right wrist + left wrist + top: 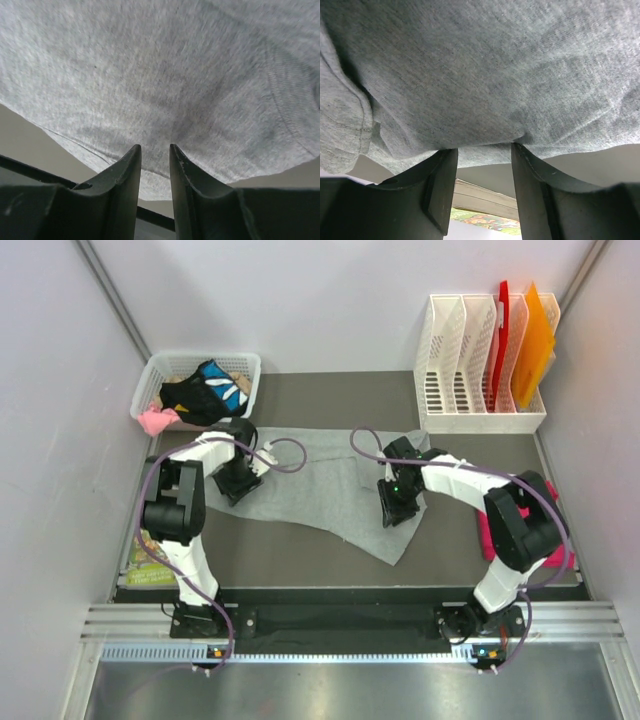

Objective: Fold and stack the t-shirts
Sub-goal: Flatten out the tshirt

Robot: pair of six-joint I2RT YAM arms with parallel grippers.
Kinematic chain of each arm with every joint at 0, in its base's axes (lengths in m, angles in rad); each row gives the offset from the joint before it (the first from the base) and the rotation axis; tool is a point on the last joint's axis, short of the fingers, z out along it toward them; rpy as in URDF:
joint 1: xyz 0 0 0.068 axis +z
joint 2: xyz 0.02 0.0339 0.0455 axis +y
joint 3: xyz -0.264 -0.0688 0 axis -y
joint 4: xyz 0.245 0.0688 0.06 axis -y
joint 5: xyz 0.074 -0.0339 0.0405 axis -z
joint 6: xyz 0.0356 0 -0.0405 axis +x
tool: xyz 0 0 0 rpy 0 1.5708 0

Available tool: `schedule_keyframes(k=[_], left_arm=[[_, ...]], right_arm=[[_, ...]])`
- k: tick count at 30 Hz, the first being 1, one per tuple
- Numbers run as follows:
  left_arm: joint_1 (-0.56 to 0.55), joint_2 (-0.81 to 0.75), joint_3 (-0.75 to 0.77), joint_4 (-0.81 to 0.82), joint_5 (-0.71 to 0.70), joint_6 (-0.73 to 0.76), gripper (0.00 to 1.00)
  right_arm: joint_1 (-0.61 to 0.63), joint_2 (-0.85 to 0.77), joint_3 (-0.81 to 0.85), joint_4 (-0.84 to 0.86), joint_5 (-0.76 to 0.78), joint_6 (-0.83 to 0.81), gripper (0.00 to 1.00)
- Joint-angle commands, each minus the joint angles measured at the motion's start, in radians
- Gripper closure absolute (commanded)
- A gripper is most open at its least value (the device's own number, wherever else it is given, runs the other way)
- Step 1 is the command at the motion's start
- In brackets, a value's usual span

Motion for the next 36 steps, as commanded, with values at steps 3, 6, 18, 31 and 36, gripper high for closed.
schedule_keyframes(k=[3, 6, 18, 31, 36], left_arm=[[0.004, -0.03, -0.01, -0.062, 0.019, 0.01, 0.48], [0.004, -0.06, -0.012, -0.126, 0.026, 0.032, 0.48], [0.002, -0.114, 0.005, -0.47, 0.063, 0.088, 0.51], [0.002, -0.16, 0.041, -0.094, -0.032, 0.013, 0.54], [0.006, -0.042, 0.033, 0.038, -0.104, -0.016, 0.55]], right_arm=[[0.016, 0.002, -0.1, 0.04, -0.046, -0.015, 0.71], [0.018, -0.001, -0.163, 0.066, -0.06, -0.012, 0.73], [0.037, -0.154, -0.274, -0.033, -0.048, 0.009, 0.77], [0.03, -0.26, -0.142, -0.271, -0.036, 0.055, 0.8], [0.024, -0.239, -0.001, -0.267, -0.043, 0.072, 0.8]])
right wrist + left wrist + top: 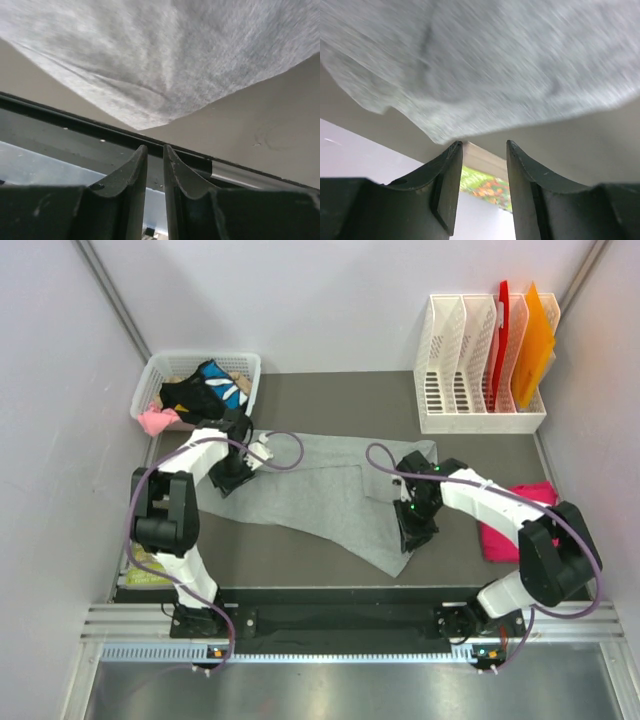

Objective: Fold and stack the t-shirts
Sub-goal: Flatten out the tshirt

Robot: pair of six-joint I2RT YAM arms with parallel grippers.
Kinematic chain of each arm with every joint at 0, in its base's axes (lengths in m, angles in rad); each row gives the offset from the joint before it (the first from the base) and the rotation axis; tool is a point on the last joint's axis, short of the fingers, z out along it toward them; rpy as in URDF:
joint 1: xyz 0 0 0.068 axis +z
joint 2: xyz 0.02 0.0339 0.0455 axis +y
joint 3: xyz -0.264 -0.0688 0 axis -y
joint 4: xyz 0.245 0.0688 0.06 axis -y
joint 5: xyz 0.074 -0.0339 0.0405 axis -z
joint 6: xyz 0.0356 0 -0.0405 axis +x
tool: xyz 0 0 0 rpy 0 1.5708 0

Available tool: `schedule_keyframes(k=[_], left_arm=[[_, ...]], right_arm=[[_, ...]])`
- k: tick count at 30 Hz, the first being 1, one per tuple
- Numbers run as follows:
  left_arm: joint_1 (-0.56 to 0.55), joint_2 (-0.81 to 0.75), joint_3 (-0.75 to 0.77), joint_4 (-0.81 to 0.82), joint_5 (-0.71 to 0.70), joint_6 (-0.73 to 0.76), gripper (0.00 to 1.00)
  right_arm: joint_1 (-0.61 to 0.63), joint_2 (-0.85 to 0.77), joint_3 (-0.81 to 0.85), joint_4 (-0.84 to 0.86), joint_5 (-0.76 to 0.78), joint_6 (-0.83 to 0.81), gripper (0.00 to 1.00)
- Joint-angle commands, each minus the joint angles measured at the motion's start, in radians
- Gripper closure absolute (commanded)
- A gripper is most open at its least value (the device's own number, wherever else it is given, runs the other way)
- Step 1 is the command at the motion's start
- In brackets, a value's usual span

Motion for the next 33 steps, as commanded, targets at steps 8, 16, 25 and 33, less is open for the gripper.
schedule_keyframes(k=[8, 16, 25, 33], left_arm=[[0.006, 0.181, 0.049, 0.121, -0.059, -0.081, 0.57], [0.004, 0.164, 0.027, 0.071, -0.032, -0.09, 0.57], [-0.019, 0.118, -0.006, -0.018, 0.008, -0.073, 0.56], [-0.082, 0.084, -0.112, -0.092, 0.06, -0.075, 0.55]], right_arm=[[0.016, 0.18, 0.327, 0.12, -0.041, 0.022, 0.79], [0.019, 0.307, 0.251, 0.234, -0.054, 0.014, 0.8], [0.02, 0.273, 0.119, 0.154, 0.033, 0.059, 0.81], [0.022, 0.129, -0.015, 0.102, 0.076, 0.137, 0.8]])
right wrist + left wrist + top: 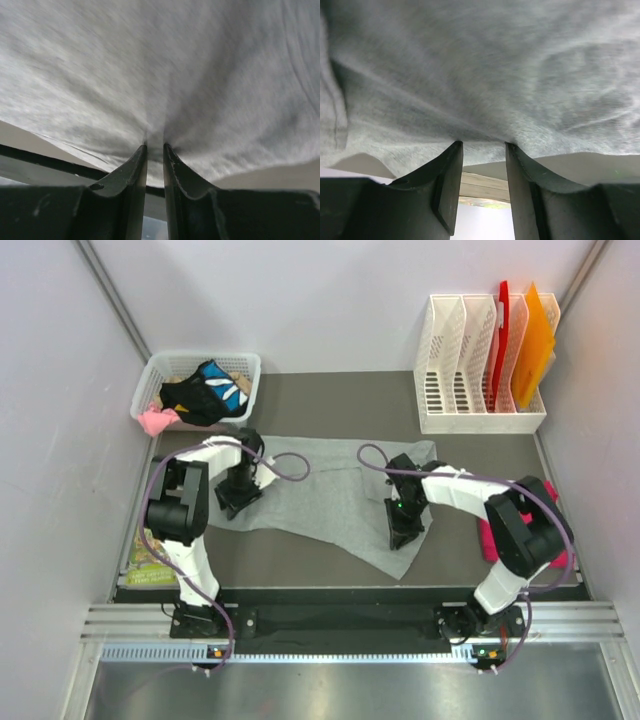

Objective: Fold and stack the t-shirts
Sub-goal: Flatten out the tshirt

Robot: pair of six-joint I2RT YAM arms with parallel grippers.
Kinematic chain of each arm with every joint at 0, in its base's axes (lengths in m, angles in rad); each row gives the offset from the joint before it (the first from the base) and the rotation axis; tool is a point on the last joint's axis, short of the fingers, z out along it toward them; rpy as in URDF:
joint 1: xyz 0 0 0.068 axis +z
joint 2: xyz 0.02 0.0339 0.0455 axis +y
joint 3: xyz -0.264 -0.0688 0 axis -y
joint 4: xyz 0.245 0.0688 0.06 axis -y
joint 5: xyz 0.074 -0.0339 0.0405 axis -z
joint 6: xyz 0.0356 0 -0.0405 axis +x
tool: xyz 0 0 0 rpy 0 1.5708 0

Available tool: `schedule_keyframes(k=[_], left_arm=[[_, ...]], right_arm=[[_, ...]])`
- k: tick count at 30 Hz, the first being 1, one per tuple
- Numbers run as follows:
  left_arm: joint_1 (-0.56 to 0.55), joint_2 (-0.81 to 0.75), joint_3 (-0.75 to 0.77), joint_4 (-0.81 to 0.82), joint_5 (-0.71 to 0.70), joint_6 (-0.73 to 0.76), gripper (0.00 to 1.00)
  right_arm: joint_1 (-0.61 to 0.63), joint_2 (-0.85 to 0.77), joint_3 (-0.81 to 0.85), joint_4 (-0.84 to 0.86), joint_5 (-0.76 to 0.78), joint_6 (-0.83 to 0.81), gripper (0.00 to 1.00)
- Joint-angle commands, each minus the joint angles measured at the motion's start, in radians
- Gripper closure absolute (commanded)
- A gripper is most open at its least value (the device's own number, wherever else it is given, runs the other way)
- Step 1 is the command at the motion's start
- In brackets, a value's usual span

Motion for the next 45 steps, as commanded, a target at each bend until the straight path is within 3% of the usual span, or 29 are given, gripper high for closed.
schedule_keyframes(k=[1, 8, 15, 19, 21, 25, 29, 39, 45], left_arm=[[-0.055, -0.06, -0.068, -0.102, 0.066, 0.004, 0.55], [-0.184, -0.091, -0.133, -0.171, 0.144, -0.007, 0.55], [-0.235, -0.135, -0.102, -0.286, 0.219, -0.005, 0.55], [-0.186, -0.153, 0.07, -0.28, 0.128, 0.016, 0.55], [-0.115, -0.108, 0.17, -0.28, 0.111, 0.024, 0.55], [0.029, -0.003, 0.353, -0.207, 0.062, 0.025, 0.55], [0.11, 0.05, 0.335, -0.156, 0.012, 0.036, 0.57], [0.117, 0.035, 0.219, -0.089, 0.034, -0.014, 0.57], [0.129, 0.057, 0.188, -0.015, 0.037, -0.039, 0.58]], right_arm=[[0.015, -0.102, -0.074, -0.102, 0.071, 0.052, 0.8], [0.022, -0.224, -0.133, -0.21, 0.076, 0.086, 0.79], [0.024, -0.329, -0.128, -0.292, 0.079, 0.1, 0.78], [0.012, -0.28, 0.056, -0.328, 0.133, 0.057, 0.72], [-0.023, -0.207, 0.182, -0.34, 0.157, 0.013, 0.61], [-0.086, -0.12, 0.3, -0.331, 0.203, -0.036, 0.58], [-0.154, -0.1, 0.34, -0.303, 0.205, -0.066, 0.58], [-0.277, -0.128, 0.33, -0.277, 0.219, -0.093, 0.58], [-0.286, -0.12, 0.322, -0.256, 0.202, -0.095, 0.58]])
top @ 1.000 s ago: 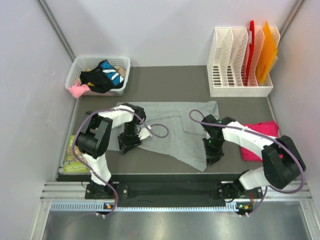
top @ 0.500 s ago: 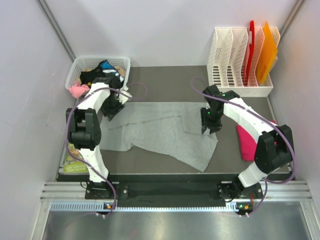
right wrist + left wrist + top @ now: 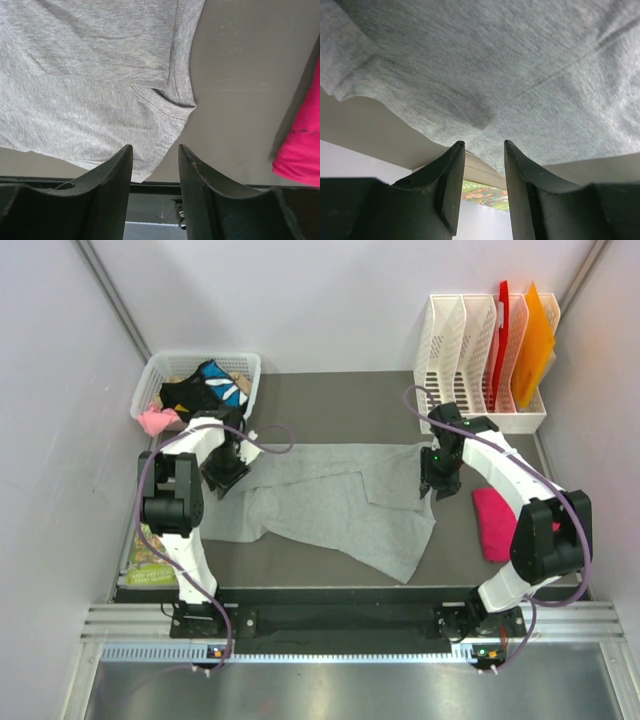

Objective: Fold and stack the t-shirts
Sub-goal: Flatten out the tshirt

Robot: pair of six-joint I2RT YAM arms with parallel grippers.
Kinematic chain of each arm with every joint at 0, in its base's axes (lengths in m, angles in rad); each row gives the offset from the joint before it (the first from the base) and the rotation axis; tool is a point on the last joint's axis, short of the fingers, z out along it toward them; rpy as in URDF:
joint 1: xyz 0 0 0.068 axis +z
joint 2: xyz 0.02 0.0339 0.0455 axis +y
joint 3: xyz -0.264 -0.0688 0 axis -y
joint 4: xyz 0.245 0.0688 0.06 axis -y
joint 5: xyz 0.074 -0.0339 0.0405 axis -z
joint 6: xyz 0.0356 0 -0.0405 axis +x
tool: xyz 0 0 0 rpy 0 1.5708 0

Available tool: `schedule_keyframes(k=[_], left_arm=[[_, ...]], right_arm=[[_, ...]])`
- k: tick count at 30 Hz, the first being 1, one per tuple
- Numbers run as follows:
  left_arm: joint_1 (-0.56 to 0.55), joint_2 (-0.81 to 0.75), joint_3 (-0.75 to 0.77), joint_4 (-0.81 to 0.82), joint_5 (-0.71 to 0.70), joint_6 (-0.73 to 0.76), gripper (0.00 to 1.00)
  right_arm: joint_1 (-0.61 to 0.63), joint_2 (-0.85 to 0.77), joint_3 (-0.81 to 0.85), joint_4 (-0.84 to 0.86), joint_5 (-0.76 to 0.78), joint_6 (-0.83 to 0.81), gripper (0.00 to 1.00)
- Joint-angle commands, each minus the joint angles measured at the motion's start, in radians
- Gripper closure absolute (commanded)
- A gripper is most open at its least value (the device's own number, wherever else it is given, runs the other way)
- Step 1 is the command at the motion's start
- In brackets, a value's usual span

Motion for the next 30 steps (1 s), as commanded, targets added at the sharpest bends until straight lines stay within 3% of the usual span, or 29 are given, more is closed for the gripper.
schedule_keyframes(k=[1, 12, 14, 15, 17, 20, 27, 30], left_arm=[[0.021, 0.021, -0.018, 0.085, 0.01, -0.034, 0.58], [0.039, 0.084, -0.048, 0.105, 0.024, -0.057, 0.61], [0.041, 0.087, -0.049, 0.105, 0.03, -0.06, 0.67], [0.039, 0.091, -0.042, 0.102, 0.039, -0.062, 0.76], [0.039, 0.091, -0.032, 0.083, 0.051, -0.066, 0.84], [0.039, 0.091, -0.004, 0.062, 0.076, -0.071, 0.93], [0.039, 0.069, 0.037, 0.019, 0.079, -0.071, 0.91], [0.039, 0.05, 0.044, 0.02, 0.076, -0.069, 0.83]], right_arm=[[-0.008, -0.017, 0.016, 0.034, -0.008, -0.016, 0.58], [-0.007, 0.0, 0.028, 0.045, -0.03, -0.016, 0.58], [-0.008, 0.006, 0.028, 0.049, -0.033, -0.016, 0.58], [-0.008, 0.009, 0.026, 0.053, -0.031, -0.017, 0.58], [-0.007, 0.02, 0.022, 0.057, -0.021, -0.022, 0.58], [-0.008, 0.046, 0.014, 0.082, -0.004, -0.028, 0.58], [-0.016, 0.152, 0.046, 0.141, -0.004, -0.036, 0.59], [-0.016, 0.181, 0.049, 0.158, -0.016, -0.037, 0.59]])
